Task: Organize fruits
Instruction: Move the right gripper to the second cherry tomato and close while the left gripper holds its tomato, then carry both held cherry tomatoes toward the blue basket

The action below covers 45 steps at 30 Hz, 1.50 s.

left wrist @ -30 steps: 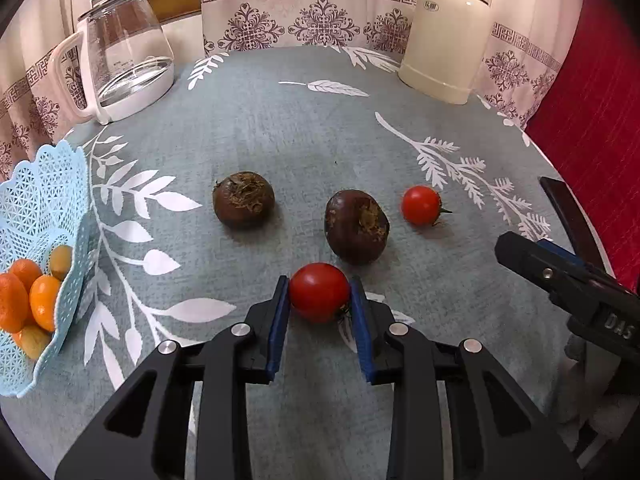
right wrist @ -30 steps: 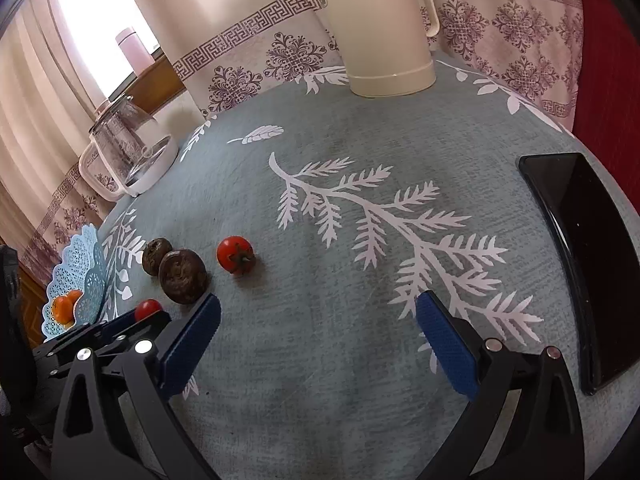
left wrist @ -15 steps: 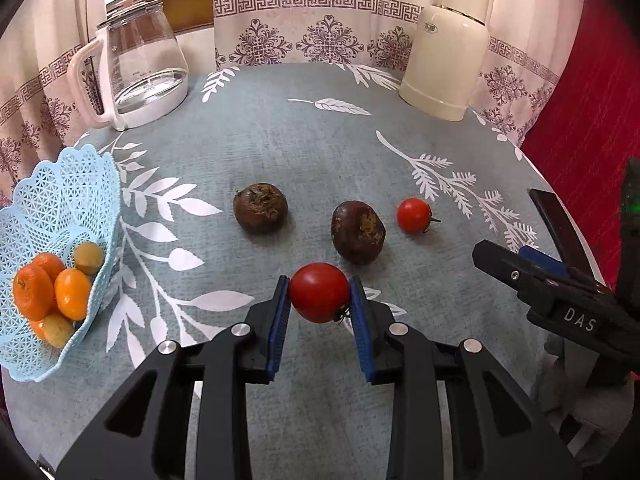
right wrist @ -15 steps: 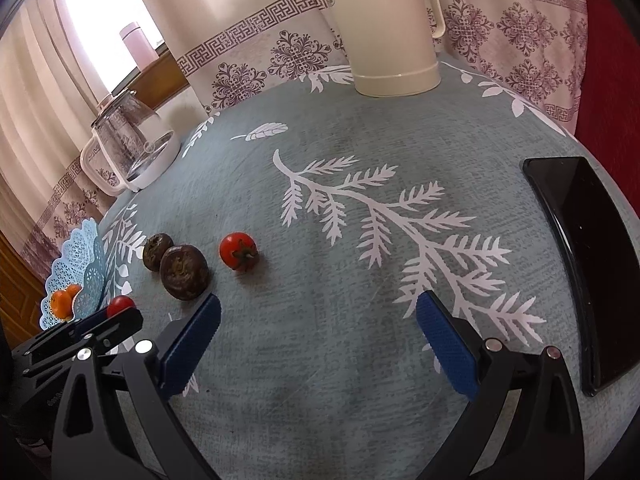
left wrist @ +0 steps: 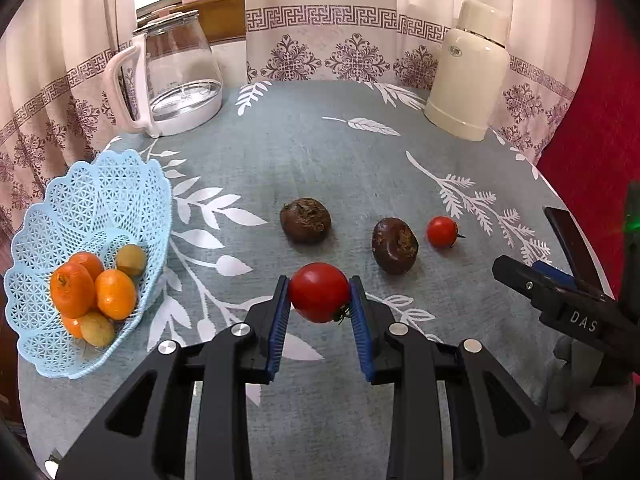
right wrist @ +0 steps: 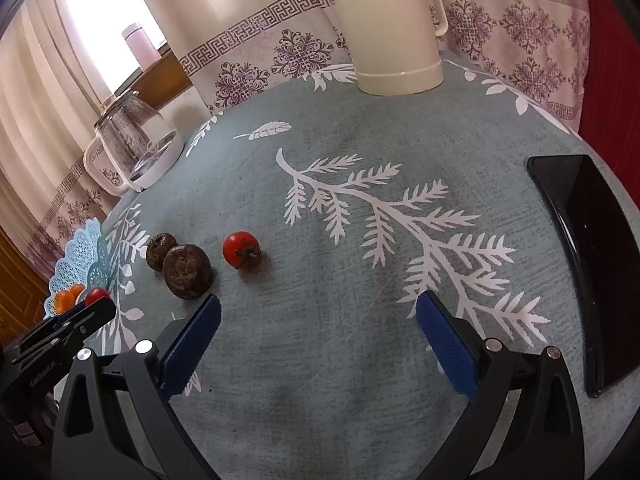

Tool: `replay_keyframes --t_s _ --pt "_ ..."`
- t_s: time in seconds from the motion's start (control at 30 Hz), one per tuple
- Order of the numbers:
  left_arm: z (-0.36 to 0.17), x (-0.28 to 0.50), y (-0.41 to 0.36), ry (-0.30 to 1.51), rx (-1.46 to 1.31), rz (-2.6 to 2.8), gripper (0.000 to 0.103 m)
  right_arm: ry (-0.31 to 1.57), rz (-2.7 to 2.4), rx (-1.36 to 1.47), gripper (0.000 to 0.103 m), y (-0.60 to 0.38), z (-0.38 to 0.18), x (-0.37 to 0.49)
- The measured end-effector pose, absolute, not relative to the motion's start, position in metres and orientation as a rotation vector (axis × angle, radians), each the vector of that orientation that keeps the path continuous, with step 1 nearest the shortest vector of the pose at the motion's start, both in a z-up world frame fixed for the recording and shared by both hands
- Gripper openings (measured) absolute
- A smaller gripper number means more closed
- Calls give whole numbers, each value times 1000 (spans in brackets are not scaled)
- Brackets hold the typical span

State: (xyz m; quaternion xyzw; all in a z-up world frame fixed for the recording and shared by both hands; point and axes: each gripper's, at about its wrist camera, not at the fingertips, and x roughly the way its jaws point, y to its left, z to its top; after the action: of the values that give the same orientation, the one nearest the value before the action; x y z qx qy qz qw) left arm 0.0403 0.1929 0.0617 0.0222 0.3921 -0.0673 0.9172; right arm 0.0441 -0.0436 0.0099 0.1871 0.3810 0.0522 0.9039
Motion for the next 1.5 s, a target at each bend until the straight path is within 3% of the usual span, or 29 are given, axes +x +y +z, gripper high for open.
replay_keyframes --t_s 0.37,0.53,0.77,0.83,1.17,1.43,1.5 --pt "76 31 222 759 -10 -101 30 800 98 359 91 -39 11 45" --pt "80 27 237 746 -38 -89 30 836 149 388 76 -34 15 54" --pt "84 21 255 727 -69 -75 30 827 172 296 68 -5 30 78" --pt "85 19 262 724 -76 -64 30 842 163 279 58 0 28 87" --pt "86 14 286 713 -115 -33 30 873 168 208 49 19 18 108" --pt "82 15 290 719 -128 -29 30 867 162 142 30 29 17 110" --pt "81 14 289 724 -126 -31 30 864 160 153 30 27 18 108"
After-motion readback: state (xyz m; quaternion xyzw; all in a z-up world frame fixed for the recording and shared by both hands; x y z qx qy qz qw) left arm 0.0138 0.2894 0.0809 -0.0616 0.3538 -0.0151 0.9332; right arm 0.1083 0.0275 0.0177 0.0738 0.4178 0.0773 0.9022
